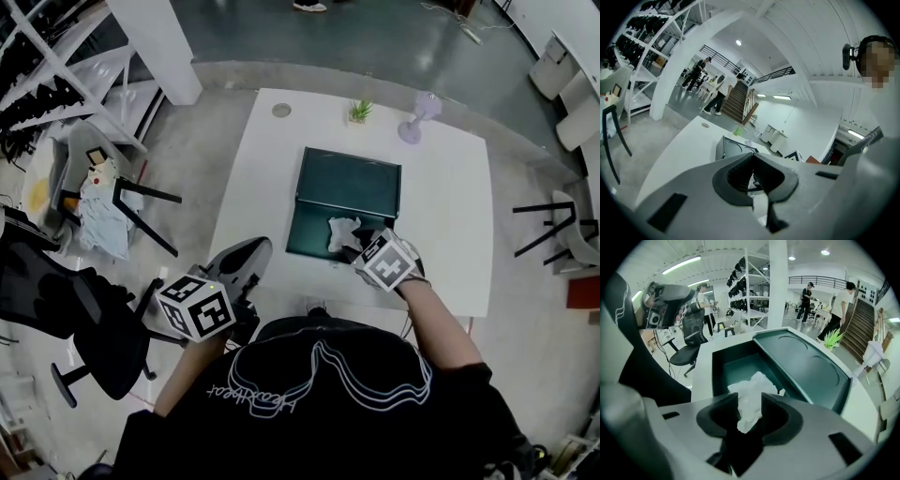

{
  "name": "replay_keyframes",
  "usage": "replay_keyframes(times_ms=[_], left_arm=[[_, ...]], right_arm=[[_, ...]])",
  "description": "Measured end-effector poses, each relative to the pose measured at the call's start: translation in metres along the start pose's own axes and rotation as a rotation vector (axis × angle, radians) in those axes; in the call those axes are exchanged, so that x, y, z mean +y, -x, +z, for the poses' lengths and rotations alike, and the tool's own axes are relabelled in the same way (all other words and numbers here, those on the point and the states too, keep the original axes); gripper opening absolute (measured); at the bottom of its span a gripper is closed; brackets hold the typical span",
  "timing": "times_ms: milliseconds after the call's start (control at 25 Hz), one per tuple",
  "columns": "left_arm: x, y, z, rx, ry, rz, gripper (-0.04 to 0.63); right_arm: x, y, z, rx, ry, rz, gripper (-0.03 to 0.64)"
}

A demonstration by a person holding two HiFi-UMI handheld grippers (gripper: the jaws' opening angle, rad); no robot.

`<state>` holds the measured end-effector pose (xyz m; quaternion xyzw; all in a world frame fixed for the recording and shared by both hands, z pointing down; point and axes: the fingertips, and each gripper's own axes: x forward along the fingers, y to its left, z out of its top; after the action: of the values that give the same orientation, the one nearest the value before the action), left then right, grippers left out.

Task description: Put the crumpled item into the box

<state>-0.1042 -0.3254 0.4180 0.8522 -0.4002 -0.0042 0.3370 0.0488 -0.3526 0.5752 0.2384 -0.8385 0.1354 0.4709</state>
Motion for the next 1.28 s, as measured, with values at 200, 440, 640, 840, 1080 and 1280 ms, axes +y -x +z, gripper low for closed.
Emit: replay_keyframes(times_ms=[200, 440, 640, 840, 1080, 1280], left_arm=[[-0.011, -0.004, -0.005, 0.018, -0.018, -0.031, 0.005], [-0.028, 0.0, -0.003, 0.015, -0.033, -0.075, 0.005], [-0.051, 0.006, -0.006, 0.01, -0.044, -0.125, 0.005], [-0.077, 0.016, -0.014, 0.005, -0.063, -0.173, 0.005], [-0.095, 0.033, -0.027, 0.003, -0.071, -0.204, 0.005], [-0.115, 0.048, -0.037, 0.0, -0.094, -0.243, 0.005]], right_arm=[[0.002, 0.018, 0.007, -0.089, -0.049, -0.009, 0.152], [0.016, 0.077, 0.042, -0.348, -0.138, -0.005, 0.076], [0.044, 0.122, 0.061, -0.534, -0.201, 0.045, 0.015], [0.072, 0.162, 0.066, -0.698, -0.217, 0.045, 0.003], [0.097, 0.19, 0.06, -0.861, -0.346, 0.114, 0.003], [0.117, 0.202, 0.052, -0.921, -0.397, 0.147, 0.003]])
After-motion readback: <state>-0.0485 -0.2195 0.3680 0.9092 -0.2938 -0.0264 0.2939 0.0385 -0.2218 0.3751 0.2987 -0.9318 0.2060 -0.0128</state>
